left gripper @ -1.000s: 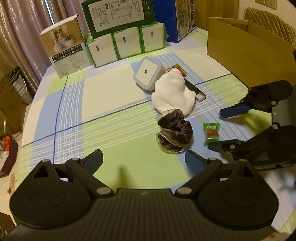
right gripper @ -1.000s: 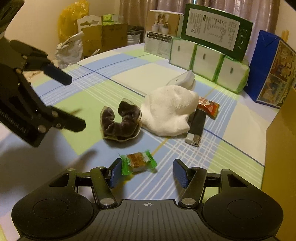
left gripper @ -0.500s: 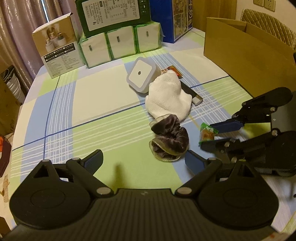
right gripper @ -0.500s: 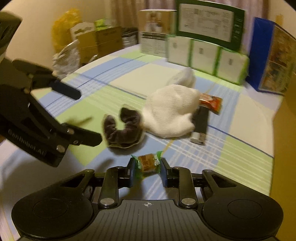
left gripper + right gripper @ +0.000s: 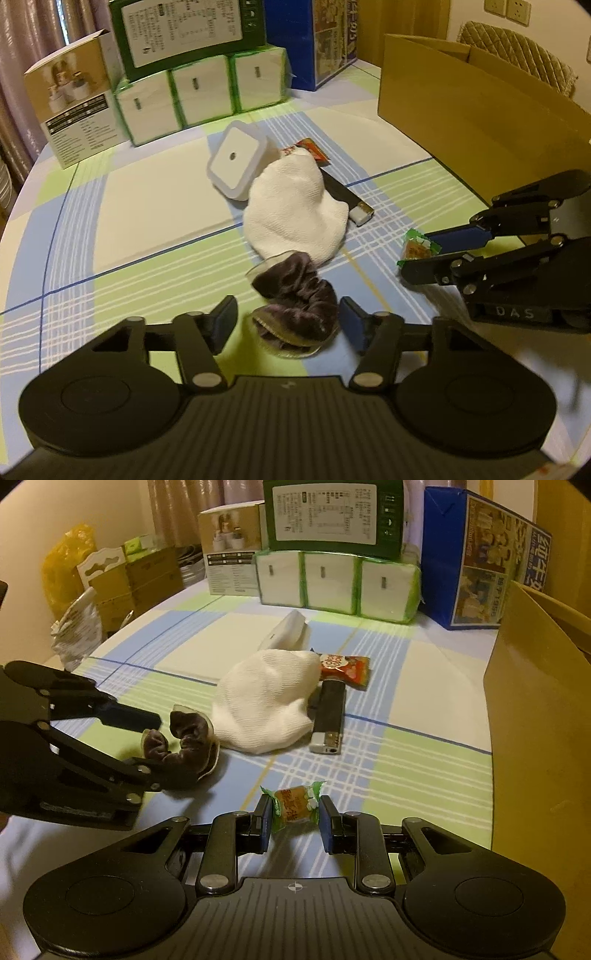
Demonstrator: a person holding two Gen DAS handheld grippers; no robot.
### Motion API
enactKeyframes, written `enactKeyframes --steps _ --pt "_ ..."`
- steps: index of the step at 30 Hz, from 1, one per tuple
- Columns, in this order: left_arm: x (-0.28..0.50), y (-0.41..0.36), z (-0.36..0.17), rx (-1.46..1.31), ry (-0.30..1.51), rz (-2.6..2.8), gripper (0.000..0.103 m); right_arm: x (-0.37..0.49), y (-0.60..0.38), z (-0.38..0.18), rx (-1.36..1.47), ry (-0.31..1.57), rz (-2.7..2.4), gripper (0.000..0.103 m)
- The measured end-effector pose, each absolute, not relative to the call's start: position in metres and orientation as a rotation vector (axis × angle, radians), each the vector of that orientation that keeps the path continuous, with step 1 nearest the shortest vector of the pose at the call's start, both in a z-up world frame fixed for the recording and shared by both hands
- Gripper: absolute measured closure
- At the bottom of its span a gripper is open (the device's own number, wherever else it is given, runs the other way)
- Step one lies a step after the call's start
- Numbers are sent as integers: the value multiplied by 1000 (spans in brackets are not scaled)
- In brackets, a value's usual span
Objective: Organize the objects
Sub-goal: 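Lift candy with right gripper while left gripper lowers onto brown scrunchie, then carry scrunchie in left gripper and candy in right gripper over cardboard box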
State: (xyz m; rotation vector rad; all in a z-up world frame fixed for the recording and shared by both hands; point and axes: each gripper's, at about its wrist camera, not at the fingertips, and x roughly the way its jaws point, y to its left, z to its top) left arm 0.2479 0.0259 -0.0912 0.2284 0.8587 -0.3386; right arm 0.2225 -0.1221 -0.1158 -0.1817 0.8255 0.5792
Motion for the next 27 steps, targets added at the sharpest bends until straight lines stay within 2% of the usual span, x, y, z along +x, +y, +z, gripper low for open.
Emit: enactKeyframes --steps 5,7,10,27 --pt "249 19 -97 243 866 -355 64 224 -123 -115 -178 832 575 80" --pt "249 19 -97 235 870 -355 75 224 -124 -115 -173 833 571 80" --pt "248 19 -95 207 881 -352 85 224 -125 -114 -164 835 569 80" --pt "215 25 -60 100 827 -299 88 200 -144 -94 -97 805 542 80"
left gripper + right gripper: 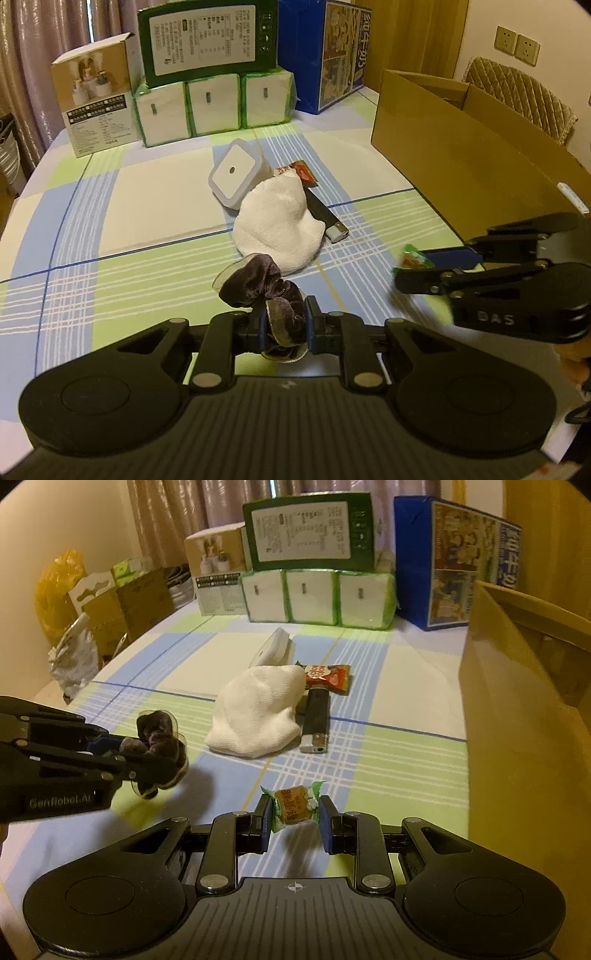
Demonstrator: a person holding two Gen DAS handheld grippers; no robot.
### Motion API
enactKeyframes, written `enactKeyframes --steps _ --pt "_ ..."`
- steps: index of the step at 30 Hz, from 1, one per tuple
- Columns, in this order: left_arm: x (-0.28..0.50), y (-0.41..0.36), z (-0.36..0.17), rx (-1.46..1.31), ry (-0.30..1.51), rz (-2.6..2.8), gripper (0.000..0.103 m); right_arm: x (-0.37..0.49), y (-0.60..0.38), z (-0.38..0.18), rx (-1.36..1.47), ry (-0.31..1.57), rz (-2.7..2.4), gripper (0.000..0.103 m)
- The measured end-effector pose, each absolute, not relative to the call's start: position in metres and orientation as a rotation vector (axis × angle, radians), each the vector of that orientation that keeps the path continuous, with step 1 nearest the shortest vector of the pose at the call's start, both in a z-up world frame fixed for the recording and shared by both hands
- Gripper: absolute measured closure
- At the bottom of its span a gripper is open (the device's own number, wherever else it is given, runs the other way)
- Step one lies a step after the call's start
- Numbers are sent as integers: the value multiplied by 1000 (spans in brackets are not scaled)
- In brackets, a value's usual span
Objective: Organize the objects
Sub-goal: 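Carry scrunchie in left gripper and candy in right gripper over cardboard box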
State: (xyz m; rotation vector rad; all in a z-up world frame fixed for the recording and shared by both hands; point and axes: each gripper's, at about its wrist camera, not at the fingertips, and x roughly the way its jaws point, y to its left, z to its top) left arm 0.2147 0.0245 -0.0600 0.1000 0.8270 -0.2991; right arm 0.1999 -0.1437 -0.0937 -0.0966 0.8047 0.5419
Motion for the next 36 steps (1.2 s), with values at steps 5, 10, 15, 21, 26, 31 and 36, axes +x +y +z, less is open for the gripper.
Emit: enactKeyframes --steps 5,10,15,21,26,31,36 --pt "198 22 -41 80 808 -270 87 176 -155 -78 -70 787 522 80" --pt "174 15 -10 50 782 -266 87 144 -159 -56 -81 761 525 80" --pt "146 0 20 39 758 -271 87 111 -176 -23 -29 743 486 80" --pt "119 -35 50 51 724 -330 87 86 -213 19 22 722 414 80" --pt "108 -75 68 73 698 -406 87 75 -252 47 19 683 332 80" --pt "113 -115 79 81 683 -478 87 77 -300 65 23 652 250 80" --pt "131 -155 83 108 684 -532 87 95 -333 74 1 634 205 80"
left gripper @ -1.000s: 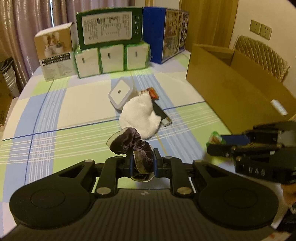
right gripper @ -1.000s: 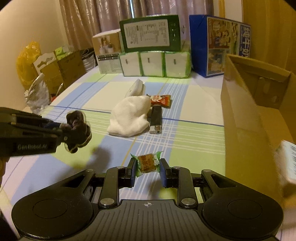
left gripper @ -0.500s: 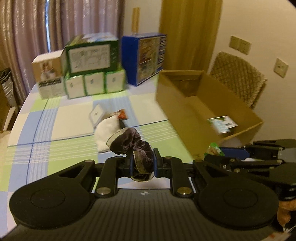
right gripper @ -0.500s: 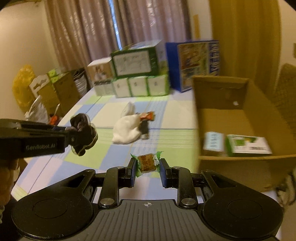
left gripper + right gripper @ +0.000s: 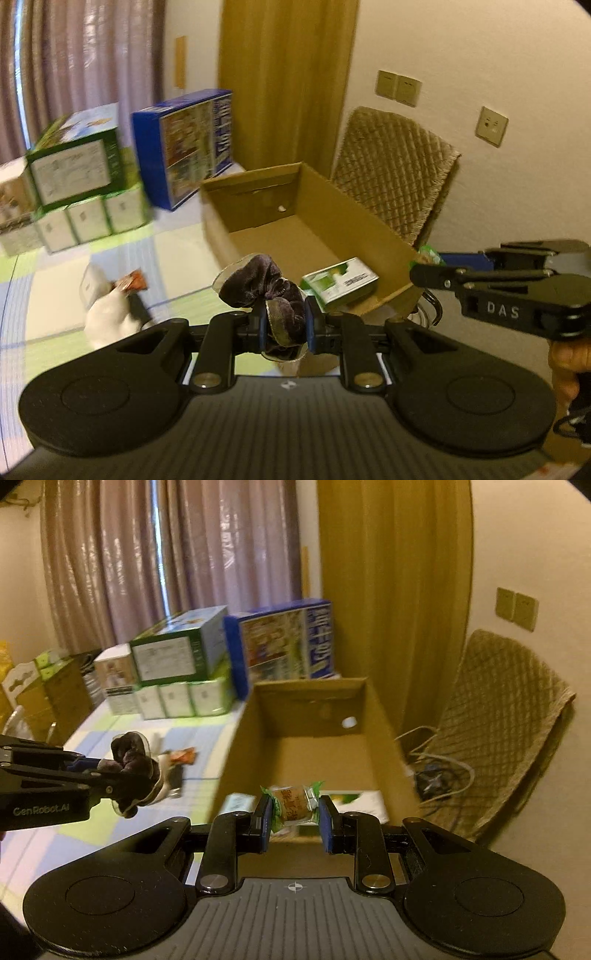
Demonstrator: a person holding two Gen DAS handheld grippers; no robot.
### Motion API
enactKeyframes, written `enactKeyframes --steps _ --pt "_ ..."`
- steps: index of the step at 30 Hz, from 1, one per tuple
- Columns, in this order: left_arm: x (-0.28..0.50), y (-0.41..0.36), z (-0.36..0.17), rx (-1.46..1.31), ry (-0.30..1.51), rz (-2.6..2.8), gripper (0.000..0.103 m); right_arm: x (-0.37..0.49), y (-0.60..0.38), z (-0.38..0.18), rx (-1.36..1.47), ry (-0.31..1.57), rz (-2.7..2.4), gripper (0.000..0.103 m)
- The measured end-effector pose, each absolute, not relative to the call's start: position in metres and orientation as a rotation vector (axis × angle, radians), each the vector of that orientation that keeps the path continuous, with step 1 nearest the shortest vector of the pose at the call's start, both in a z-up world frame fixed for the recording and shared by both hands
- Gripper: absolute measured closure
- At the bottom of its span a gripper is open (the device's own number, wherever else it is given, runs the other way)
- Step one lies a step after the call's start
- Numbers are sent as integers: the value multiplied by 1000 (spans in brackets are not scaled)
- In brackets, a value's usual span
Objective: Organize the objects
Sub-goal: 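Carry scrunchie in left gripper and candy in right gripper over cardboard box, then open both grippers to drop scrunchie and candy into cardboard box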
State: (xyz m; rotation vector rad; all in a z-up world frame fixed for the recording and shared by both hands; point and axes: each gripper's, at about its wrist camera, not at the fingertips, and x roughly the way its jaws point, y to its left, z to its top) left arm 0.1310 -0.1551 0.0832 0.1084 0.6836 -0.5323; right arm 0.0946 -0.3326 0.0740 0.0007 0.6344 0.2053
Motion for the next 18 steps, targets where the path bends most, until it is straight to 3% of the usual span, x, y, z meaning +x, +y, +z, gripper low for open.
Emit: enactKeyframes --steps 14,18 --pt "190 -223 67 152 712 -606 84 147 -382 62 56 654 156 80" --pt "203 -229 61 155 704 -582 67 152 -387 58 66 661 142 80"
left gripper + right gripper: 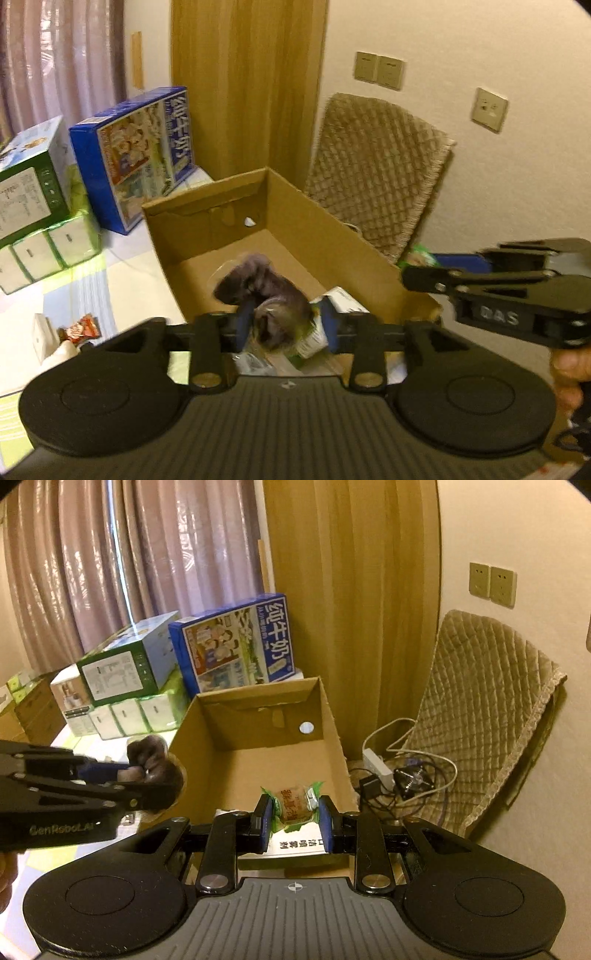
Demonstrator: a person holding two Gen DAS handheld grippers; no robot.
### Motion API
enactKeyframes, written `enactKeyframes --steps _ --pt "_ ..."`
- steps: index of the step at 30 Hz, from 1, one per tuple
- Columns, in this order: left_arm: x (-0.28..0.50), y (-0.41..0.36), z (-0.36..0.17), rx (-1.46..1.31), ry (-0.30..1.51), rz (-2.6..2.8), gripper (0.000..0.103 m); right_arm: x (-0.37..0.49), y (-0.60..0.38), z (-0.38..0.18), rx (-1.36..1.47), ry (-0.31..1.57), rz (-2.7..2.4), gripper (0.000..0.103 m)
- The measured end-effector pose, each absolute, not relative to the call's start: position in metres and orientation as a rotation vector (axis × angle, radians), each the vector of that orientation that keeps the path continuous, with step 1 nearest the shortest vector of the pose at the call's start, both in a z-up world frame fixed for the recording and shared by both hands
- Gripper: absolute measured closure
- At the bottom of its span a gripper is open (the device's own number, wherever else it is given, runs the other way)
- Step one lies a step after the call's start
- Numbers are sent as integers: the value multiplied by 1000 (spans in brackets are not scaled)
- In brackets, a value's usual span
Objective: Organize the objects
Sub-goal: 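Open both grippers to drop scrunchie and candy into cardboard box, then withdraw both tools from cardboard box back over the table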
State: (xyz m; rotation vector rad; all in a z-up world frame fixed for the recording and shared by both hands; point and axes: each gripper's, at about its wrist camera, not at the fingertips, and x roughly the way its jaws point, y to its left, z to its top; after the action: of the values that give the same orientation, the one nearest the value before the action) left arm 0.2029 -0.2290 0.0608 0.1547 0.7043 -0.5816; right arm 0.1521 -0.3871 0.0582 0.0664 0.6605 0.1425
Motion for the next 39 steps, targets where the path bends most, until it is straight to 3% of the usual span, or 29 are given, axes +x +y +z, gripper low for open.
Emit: enactKeyframes --steps 14,18,23,36,39 --pt "201 -198 74 137 672 -547 59 156 -379 57 87 662 181 79" --pt "202 -186 71 123 680 -518 50 163 -377 56 127 659 211 78" --pt "200 -171 65 114 698 -496 48 170 -386 53 235 651 227 56" --pt "175 -130 64 89 704 -424 42 136 -385 73 238 626 211 47" --pt "165 -117 69 78 698 -397 36 124 -374 80 233 610 235 43"
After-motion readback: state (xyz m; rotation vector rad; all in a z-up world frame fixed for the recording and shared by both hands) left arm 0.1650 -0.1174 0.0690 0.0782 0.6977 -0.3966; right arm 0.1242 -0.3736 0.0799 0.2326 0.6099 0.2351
